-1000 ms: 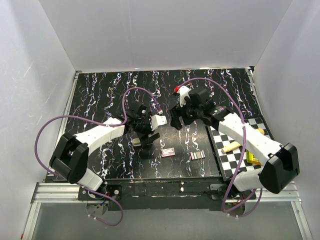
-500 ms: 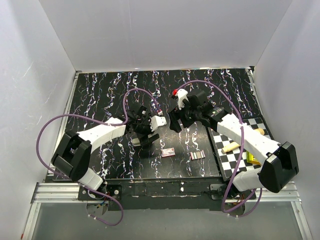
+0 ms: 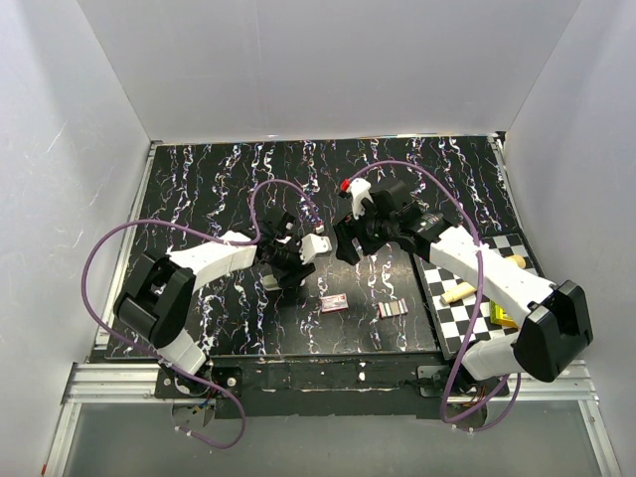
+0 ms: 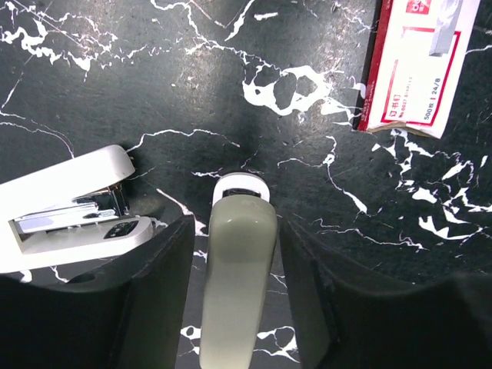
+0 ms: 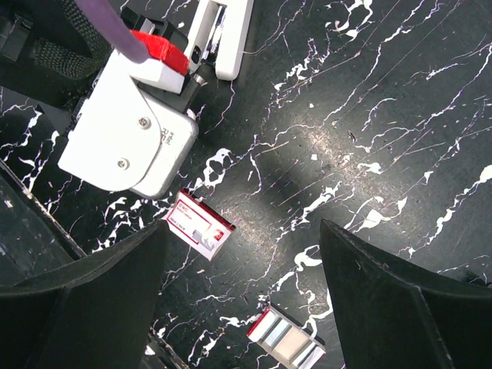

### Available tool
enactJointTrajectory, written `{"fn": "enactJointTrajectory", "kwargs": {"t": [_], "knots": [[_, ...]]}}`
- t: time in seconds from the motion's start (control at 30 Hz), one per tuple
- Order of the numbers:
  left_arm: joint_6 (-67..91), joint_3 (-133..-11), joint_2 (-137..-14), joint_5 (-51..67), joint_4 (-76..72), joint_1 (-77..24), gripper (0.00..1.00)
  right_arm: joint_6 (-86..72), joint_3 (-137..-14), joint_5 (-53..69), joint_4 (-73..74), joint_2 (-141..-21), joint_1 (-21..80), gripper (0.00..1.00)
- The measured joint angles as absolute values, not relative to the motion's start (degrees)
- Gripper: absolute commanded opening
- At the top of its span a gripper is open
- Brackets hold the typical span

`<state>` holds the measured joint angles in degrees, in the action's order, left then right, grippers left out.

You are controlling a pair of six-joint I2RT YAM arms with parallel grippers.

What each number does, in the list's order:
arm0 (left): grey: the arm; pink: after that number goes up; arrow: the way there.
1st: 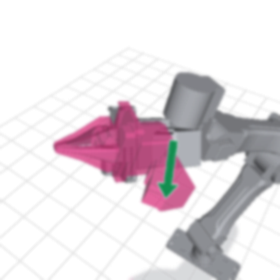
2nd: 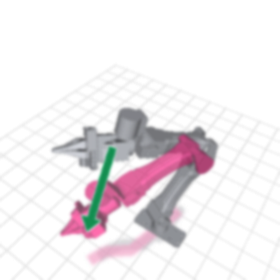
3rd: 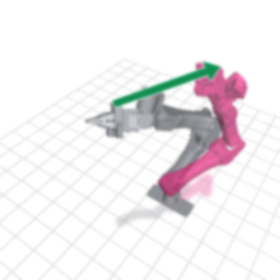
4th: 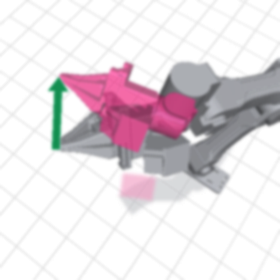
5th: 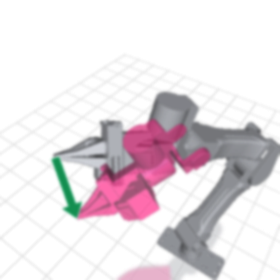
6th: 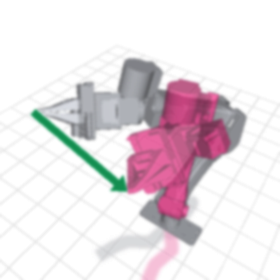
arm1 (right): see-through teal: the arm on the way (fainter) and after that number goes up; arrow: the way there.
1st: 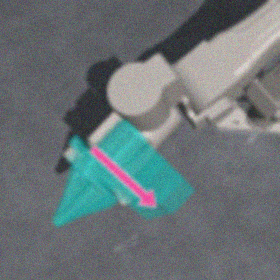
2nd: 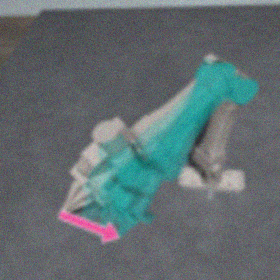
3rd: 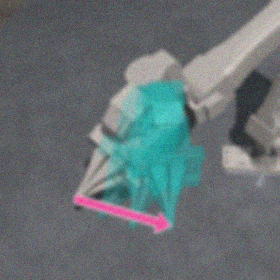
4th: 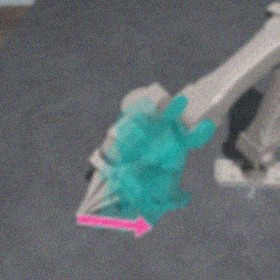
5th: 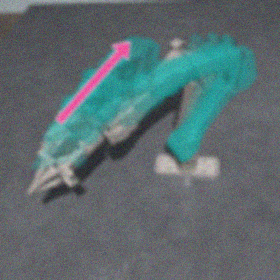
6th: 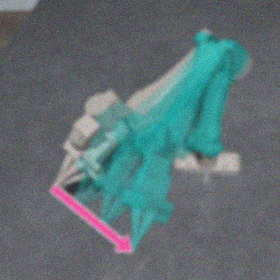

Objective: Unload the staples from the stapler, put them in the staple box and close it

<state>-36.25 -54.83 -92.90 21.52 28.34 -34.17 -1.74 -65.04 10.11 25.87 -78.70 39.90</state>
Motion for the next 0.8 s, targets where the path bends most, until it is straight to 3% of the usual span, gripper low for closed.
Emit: {"fn": "enactJointTrajectory", "kwargs": {"t": [0.3, 0.53, 0.8], "knots": [[-35.7, -55.1, -93.3, 21.1, 28.5, -34.2, 0.00, -1.7, -65.0, 10.0, 25.8, -79.2, 40.6, 0.85], [-34.5, -56.0, -91.9, 20.7, 29.5, -34.2, 0.00, -1.7, -64.8, 9.0, 26.0, -78.8, 40.7, 0.84], [-31.3, -58.0, -81.8, 22.8, 30.1, -34.2, 0.00, -1.4, -64.7, 9.4, 27.3, -72.5, 40.8, 0.83]]}}
